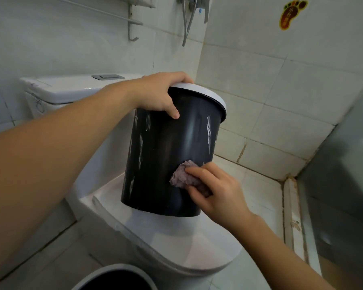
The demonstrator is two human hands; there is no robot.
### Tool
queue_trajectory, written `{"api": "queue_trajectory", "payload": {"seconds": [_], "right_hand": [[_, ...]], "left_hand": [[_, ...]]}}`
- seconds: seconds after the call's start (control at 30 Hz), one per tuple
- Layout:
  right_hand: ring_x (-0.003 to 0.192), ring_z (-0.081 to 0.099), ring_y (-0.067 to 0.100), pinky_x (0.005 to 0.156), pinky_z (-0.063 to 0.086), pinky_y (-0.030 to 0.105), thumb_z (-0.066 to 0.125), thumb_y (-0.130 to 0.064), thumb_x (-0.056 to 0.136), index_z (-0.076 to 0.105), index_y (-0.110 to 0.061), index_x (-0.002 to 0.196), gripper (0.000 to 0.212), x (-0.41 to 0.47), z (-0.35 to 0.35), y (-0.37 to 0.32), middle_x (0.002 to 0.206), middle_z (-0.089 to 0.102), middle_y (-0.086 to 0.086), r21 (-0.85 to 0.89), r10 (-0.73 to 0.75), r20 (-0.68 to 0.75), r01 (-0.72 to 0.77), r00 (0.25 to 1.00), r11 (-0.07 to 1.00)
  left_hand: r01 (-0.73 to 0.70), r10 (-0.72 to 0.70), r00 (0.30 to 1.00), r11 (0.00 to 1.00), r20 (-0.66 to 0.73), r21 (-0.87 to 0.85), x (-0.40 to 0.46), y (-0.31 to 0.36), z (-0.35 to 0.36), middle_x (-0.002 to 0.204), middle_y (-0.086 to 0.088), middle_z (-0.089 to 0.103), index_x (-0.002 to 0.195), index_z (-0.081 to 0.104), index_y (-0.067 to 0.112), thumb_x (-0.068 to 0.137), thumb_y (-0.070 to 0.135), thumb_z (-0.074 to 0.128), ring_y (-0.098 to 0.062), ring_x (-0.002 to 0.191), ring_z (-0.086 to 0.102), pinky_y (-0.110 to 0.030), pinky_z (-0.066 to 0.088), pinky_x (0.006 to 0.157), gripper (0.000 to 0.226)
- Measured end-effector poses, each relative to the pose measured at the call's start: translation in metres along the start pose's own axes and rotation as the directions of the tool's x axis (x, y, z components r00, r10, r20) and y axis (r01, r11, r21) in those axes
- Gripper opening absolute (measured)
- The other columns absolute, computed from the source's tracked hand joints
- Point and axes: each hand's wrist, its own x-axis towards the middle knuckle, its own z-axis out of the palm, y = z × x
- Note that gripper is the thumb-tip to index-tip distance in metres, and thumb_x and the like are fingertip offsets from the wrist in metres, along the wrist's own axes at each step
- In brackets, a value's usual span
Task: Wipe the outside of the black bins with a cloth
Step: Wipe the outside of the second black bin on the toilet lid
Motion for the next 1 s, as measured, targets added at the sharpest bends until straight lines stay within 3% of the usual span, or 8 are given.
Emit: {"api": "queue_trajectory", "payload": {"seconds": [0.13, 0.23, 0.33, 0.47, 0.6, 0.7, 0.9, 1.0], "right_hand": [[0.080, 0.061, 0.015, 0.068, 0.054, 0.029, 0.071, -0.027, 0.088, 0.066, -0.014, 0.117, 0.032, -0.014, 0.005, -0.002, 0.097, 0.063, -0.002, 0.115, 0.022, 0.034, -0.026, 0.999, 0.993], [0.084, 0.062, 0.013, 0.073, 0.053, 0.024, 0.069, -0.036, 0.088, 0.061, -0.019, 0.120, 0.038, -0.018, 0.004, -0.003, 0.099, 0.066, -0.004, 0.102, 0.078, 0.056, -0.084, 0.995, 0.991], [0.080, 0.062, 0.016, 0.068, 0.054, 0.028, 0.072, -0.033, 0.087, 0.066, -0.013, 0.113, 0.033, -0.022, 0.002, 0.000, 0.095, 0.065, 0.000, 0.079, 0.041, 0.037, -0.044, 0.998, 0.996], [0.081, 0.063, 0.020, 0.066, 0.055, 0.033, 0.076, -0.028, 0.085, 0.069, -0.010, 0.111, 0.033, -0.028, 0.000, 0.001, 0.095, 0.066, 0.003, 0.057, -0.011, 0.060, 0.007, 0.998, 0.998], [0.080, 0.063, 0.019, 0.066, 0.055, 0.033, 0.075, -0.032, 0.085, 0.070, -0.011, 0.111, 0.034, -0.031, 0.000, -0.001, 0.095, 0.067, 0.002, 0.045, -0.032, 0.085, 0.028, 0.996, 0.999], [0.079, 0.062, 0.019, 0.066, 0.055, 0.032, 0.075, -0.032, 0.085, 0.071, -0.012, 0.110, 0.033, -0.032, -0.001, -0.001, 0.094, 0.067, 0.002, 0.051, -0.034, 0.066, 0.031, 0.997, 0.998], [0.078, 0.062, 0.019, 0.064, 0.055, 0.032, 0.077, -0.031, 0.083, 0.071, -0.013, 0.110, 0.033, -0.032, -0.001, -0.002, 0.093, 0.067, 0.002, 0.054, -0.033, 0.070, 0.030, 0.997, 0.998], [0.078, 0.062, 0.018, 0.064, 0.054, 0.031, 0.077, -0.031, 0.083, 0.071, -0.013, 0.110, 0.033, -0.031, 0.001, -0.005, 0.093, 0.067, 0.001, 0.050, -0.036, 0.070, 0.032, 0.997, 0.998]], "left_hand": [[0.007, -0.007, 1.000, 1.000, -0.010, -0.011, 0.000, 0.004, 0.002, 0.111, 0.013, 0.062, 0.116, 0.052, 0.047, 0.065, 0.020, 0.086, -0.015, 0.103, 0.061, -0.037, 0.053, 0.086, 0.067], [0.014, -0.013, 1.000, 1.000, -0.026, 0.013, 0.001, 0.008, 0.006, 0.110, 0.014, 0.062, 0.116, 0.052, 0.046, 0.060, 0.027, 0.091, -0.018, 0.103, 0.061, -0.040, 0.052, 0.088, 0.070], [0.022, -0.019, 0.997, 0.999, -0.081, 0.043, 0.002, 0.008, 0.009, 0.104, 0.019, 0.059, 0.111, 0.051, 0.049, 0.057, 0.029, 0.092, -0.019, 0.105, 0.058, -0.042, 0.048, 0.093, 0.070], [0.050, -0.049, 0.994, 0.999, -0.101, 0.013, 0.003, 0.006, 0.009, 0.114, 0.009, 0.060, 0.108, 0.052, 0.052, 0.054, 0.028, 0.091, -0.029, 0.113, 0.054, -0.050, 0.046, 0.099, 0.071], [0.050, -0.059, 0.993, 0.995, -0.102, -0.084, 0.002, -0.001, 0.005, 0.107, 0.010, 0.062, 0.108, 0.055, 0.049, 0.056, 0.016, 0.092, -0.019, 0.101, 0.062, -0.038, 0.054, 0.084, 0.071], [0.030, -0.042, 0.995, 0.991, -0.094, -0.129, 0.001, -0.003, 0.003, 0.103, 0.010, 0.064, 0.108, 0.056, 0.046, 0.056, 0.011, 0.091, -0.014, 0.096, 0.064, -0.027, 0.051, 0.073, 0.072], [0.010, -0.010, 0.998, 1.000, -0.065, 0.014, 0.007, 0.006, 0.005, 0.123, 0.012, 0.053, 0.114, 0.051, 0.054, 0.060, 0.018, 0.090, -0.015, 0.114, 0.051, -0.033, 0.045, 0.091, 0.076], [0.040, -0.039, 0.997, 0.999, -0.061, 0.018, 0.012, 0.013, 0.007, 0.109, 0.011, 0.059, 0.101, 0.053, 0.042, 0.056, 0.022, 0.091, -0.015, 0.102, 0.059, -0.030, 0.048, 0.076, 0.062]]}}
